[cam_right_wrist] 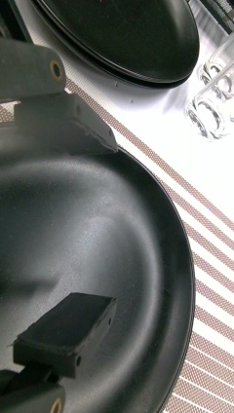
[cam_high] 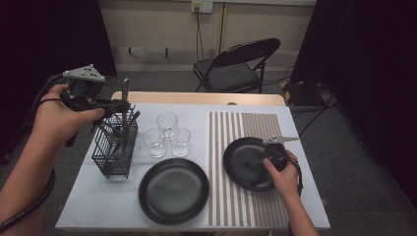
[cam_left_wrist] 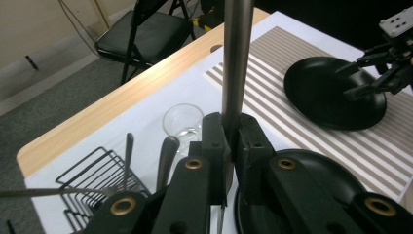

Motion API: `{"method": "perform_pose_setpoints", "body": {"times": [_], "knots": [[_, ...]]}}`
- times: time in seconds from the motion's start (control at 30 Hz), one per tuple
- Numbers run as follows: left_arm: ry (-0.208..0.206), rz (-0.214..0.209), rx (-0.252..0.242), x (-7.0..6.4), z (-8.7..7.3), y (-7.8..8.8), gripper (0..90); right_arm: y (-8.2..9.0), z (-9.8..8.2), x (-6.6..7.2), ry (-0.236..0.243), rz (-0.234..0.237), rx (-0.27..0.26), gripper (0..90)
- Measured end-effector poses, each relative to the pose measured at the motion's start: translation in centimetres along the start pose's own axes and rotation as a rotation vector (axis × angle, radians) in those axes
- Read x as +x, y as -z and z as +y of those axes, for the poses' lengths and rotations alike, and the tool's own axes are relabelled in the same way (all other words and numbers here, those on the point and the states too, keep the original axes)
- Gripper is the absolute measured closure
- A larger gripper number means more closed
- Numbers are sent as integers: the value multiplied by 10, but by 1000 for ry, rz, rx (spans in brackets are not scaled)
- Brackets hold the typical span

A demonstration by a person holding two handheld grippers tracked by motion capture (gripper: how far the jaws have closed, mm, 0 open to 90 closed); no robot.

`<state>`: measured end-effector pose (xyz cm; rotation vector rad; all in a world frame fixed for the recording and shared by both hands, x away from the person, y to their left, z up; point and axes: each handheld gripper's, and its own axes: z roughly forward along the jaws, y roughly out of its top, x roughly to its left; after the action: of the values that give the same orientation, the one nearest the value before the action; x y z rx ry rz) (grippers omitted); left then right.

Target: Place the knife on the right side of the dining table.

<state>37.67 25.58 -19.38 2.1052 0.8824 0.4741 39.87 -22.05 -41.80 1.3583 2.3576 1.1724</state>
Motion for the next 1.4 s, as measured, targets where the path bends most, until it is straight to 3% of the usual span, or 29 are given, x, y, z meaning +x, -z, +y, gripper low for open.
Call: {"method": "perform_pose_setpoints", "body": {"times": [0.67,1.4], "knots": [[-6,-89,1,-21,3,-38,838,2,2,1,4,5,-8,227],[-22,-150,12,-39,5,-74,837,4,4,4,14,14,1,230]]}}
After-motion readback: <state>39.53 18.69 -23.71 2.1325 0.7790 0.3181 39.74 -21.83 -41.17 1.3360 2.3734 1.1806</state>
